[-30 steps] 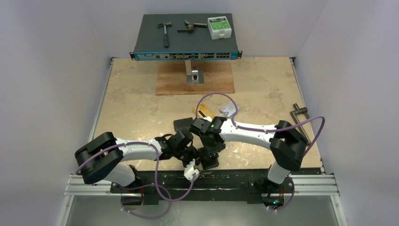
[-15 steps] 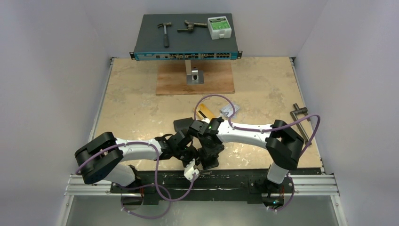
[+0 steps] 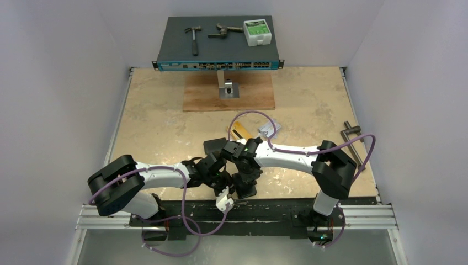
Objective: Put the credit cards into the card holder
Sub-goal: Close the card holder at the center of the board.
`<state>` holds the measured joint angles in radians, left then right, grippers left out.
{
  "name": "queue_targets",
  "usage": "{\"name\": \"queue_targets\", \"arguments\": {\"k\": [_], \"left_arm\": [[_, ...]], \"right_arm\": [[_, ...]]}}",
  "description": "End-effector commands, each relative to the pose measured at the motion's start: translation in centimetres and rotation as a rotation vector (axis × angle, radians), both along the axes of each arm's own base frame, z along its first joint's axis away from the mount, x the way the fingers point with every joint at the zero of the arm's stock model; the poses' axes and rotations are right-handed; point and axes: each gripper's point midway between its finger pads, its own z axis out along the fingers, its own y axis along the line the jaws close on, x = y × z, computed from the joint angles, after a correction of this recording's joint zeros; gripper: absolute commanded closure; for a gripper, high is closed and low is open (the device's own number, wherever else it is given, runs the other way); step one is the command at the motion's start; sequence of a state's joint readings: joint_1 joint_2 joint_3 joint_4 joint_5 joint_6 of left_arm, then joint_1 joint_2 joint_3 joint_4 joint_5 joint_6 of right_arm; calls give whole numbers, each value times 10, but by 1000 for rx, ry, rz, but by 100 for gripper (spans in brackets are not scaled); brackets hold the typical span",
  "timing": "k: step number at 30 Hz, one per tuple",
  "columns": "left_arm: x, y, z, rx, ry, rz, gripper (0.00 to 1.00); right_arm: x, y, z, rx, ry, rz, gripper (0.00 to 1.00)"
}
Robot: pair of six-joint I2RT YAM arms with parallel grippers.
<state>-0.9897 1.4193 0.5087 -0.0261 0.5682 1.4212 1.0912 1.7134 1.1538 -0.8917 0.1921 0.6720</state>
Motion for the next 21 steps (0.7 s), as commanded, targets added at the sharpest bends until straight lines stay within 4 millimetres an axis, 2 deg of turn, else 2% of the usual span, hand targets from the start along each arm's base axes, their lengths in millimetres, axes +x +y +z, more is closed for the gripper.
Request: {"name": "queue_targets", "arguments": {"k": [1, 3, 5, 6, 10, 12, 14, 18, 21], "left_arm": [[-14, 15, -13, 76, 87, 18, 88], [-15, 15, -13, 76, 89, 17, 88], [-15, 16, -13, 79, 91, 17, 87], [-15, 16, -13, 81, 94, 17, 87], [-15, 16, -12, 81, 96, 17, 87], [-15, 16, -12, 81, 95, 18, 87], [-15, 15, -12, 81, 96, 17, 87], [-15, 16, -13, 83, 96, 17, 88], [-15, 15, -13, 81, 94, 16, 87]], "right_arm": [[6, -3, 13, 5, -56, -25, 88], [7, -8, 13, -22, -63, -20, 85], [12, -16, 14, -74, -90, -10, 74], [12, -18, 15, -81, -91, -8, 71], [13, -15, 17, -65, -103, -20, 68], [13, -13, 18, -50, -103, -23, 72], [14, -11, 20, -36, -108, -35, 79], [12, -7, 25, -2, -103, -42, 99], [9, -7, 24, 3, -86, -44, 100]]}}
